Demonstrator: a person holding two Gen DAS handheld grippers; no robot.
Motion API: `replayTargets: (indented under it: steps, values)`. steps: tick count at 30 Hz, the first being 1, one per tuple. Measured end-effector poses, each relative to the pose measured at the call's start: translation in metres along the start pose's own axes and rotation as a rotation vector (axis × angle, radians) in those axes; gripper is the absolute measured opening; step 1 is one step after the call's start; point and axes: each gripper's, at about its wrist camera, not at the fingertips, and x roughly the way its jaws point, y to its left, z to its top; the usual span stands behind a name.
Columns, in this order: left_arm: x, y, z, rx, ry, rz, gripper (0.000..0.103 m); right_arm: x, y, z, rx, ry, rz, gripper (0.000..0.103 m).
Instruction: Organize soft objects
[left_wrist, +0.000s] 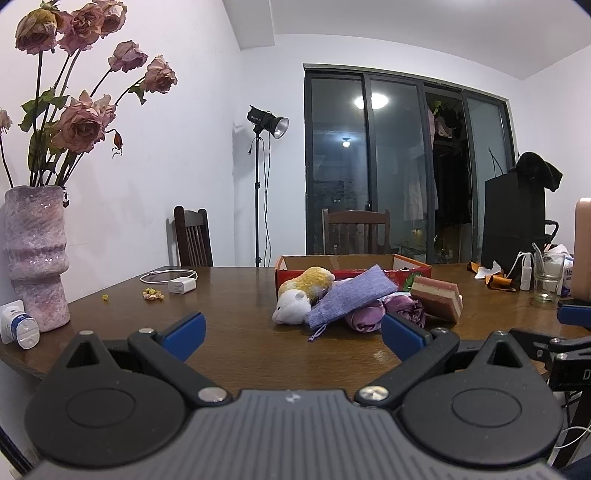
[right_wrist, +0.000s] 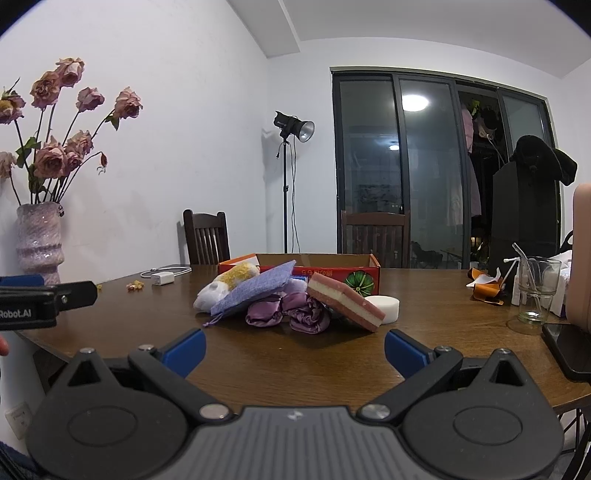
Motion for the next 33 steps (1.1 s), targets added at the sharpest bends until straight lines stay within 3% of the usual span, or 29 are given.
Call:
replayTargets:
  steps: [33]
  values:
    - [0.0016,0.0002,-0.0021,0.013,0.009,0.008,0.103,0.0019,-0.0015,0.0002,0.003,0.004,-0.003,0.103]
